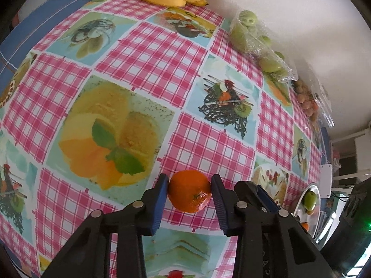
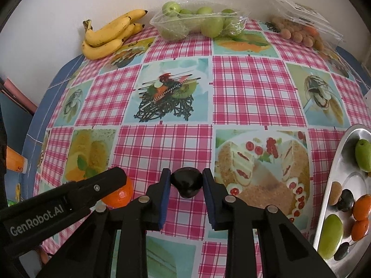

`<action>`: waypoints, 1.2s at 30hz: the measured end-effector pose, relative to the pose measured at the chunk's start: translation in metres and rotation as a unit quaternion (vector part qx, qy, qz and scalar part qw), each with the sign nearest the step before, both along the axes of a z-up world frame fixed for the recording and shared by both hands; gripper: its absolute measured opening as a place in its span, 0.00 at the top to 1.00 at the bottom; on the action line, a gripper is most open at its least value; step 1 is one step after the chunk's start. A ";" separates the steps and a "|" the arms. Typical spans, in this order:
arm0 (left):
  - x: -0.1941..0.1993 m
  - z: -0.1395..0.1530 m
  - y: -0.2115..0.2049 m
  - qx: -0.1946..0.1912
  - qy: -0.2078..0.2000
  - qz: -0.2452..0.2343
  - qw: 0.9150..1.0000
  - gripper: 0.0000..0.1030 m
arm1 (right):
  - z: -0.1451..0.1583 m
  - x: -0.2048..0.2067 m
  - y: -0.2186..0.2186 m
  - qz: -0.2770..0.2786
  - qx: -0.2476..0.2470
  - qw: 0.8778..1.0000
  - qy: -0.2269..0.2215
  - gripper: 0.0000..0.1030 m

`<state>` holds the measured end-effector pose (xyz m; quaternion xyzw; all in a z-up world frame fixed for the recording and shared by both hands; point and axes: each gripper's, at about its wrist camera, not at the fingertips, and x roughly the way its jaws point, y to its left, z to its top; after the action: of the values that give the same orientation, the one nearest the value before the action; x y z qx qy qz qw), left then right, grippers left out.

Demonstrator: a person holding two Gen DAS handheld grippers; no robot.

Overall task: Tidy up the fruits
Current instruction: 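Close the left tool on the tangerine while the right tool grasps the last dark plum, then carry the tangerine and plum in both tools over the steel bowl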

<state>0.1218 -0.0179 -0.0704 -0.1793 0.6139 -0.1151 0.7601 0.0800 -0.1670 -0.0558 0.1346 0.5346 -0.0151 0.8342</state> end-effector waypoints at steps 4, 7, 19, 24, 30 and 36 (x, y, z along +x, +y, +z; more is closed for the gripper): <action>-0.001 0.010 0.004 -0.005 -0.014 0.005 1.000 0.61 | 0.008 -0.004 -0.004 -0.007 0.005 1.000 -0.007 0.72; -0.002 0.018 0.007 -0.010 -0.023 0.009 1.000 0.61 | 0.017 -0.009 -0.006 -0.010 0.008 1.000 -0.014 0.72; -0.010 0.037 0.003 -0.014 -0.042 0.011 0.999 0.61 | 0.039 -0.029 -0.023 -0.029 0.017 0.999 -0.031 0.72; -0.015 0.043 -0.010 -0.013 -0.049 0.001 0.999 0.61 | 0.043 -0.039 -0.043 -0.048 0.023 0.998 -0.022 0.72; -0.024 0.050 -0.037 -0.014 -0.055 -0.029 0.998 0.61 | 0.046 -0.051 -0.063 -0.068 0.012 0.997 -0.013 0.72; -0.034 0.059 -0.062 -0.010 -0.065 -0.060 0.996 0.61 | 0.053 -0.065 -0.084 -0.091 -0.004 0.996 -0.013 0.72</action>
<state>0.0874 -0.0799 -0.0119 -0.1418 0.5719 -0.1781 0.7881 0.0150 -0.2508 -0.0029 0.1795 0.5093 -0.0914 0.8367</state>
